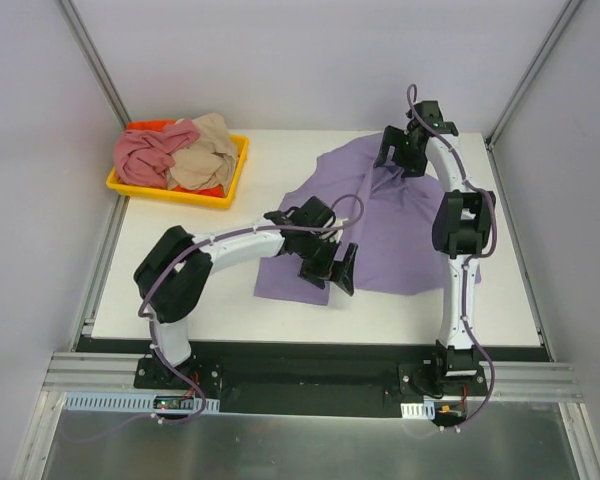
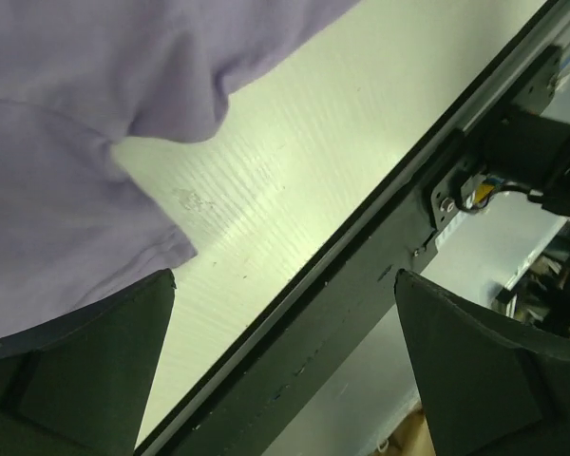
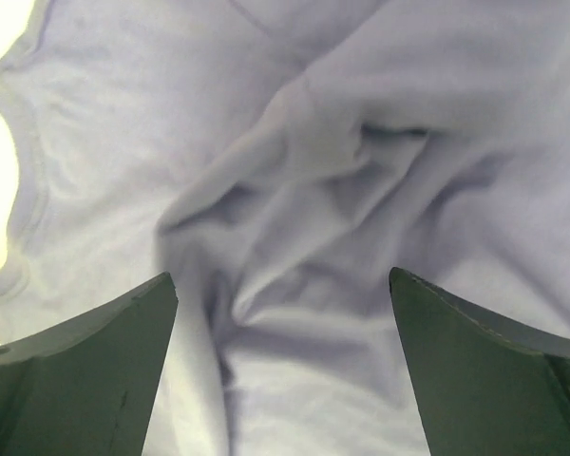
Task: Fold and stack the t-shirts
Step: Flatten out the tshirt
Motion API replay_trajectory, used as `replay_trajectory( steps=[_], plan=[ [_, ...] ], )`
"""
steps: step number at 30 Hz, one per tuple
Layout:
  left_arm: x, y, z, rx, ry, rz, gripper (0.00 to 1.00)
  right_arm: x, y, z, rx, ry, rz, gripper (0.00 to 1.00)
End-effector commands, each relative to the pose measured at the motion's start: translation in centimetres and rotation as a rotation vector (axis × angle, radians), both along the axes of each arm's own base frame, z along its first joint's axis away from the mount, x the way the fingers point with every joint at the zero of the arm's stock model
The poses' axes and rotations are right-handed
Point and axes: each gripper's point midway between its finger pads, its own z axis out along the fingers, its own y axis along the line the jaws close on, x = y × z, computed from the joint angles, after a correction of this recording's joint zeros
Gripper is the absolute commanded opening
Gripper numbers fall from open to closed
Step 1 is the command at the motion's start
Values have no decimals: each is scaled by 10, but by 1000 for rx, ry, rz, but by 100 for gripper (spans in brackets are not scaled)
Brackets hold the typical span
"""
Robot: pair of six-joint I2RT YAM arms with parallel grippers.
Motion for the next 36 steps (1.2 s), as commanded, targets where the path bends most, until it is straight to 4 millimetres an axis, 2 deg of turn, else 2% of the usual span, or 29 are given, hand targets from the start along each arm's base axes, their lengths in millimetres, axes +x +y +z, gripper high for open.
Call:
replay_trajectory(
  steps=[1, 4, 6, 9, 11, 13, 16, 19, 21, 26, 29, 33, 36],
  plan=[
    [51, 15, 63, -44, -233, 121, 99, -27, -1, 102, -117, -169, 80, 96],
    [71, 41, 62, -4, -250, 222, 99, -63, -38, 118, -246, -156, -35, 96],
    [82, 61, 51, 20, -197, 301, 99, -99, -62, 126, -309, -133, -121, 96],
    [96, 84, 31, 58, -146, 367, 99, -164, -87, 107, -306, -45, -263, 96],
    [101, 86, 21, 64, -112, 371, 99, -212, -97, 84, -264, 10, -362, 96],
    [104, 83, 13, 73, -91, 375, 99, -249, -110, 56, -205, 53, -467, 96],
    [107, 85, 0, 102, -76, 379, 99, -293, -118, 18, -106, 129, -563, 96],
    [105, 95, -17, 155, -68, 394, 99, -314, -112, -11, -21, 176, -584, 96],
    [103, 100, -27, 177, -50, 403, 99, -311, -106, -18, 22, 165, -571, 99],
    [98, 102, -40, 195, -11, 399, 99, -302, -104, -49, 58, 183, -622, 81],
    [101, 108, -41, 219, -37, 417, 99, -299, -101, -61, 82, 191, -627, 54],
    [101, 113, -39, 229, -57, 426, 99, -302, -107, -61, 45, 170, -639, 18],
    [100, 116, -40, 240, -66, 429, 99, -313, -111, -51, 1, 141, -620, 2]
  ],
)
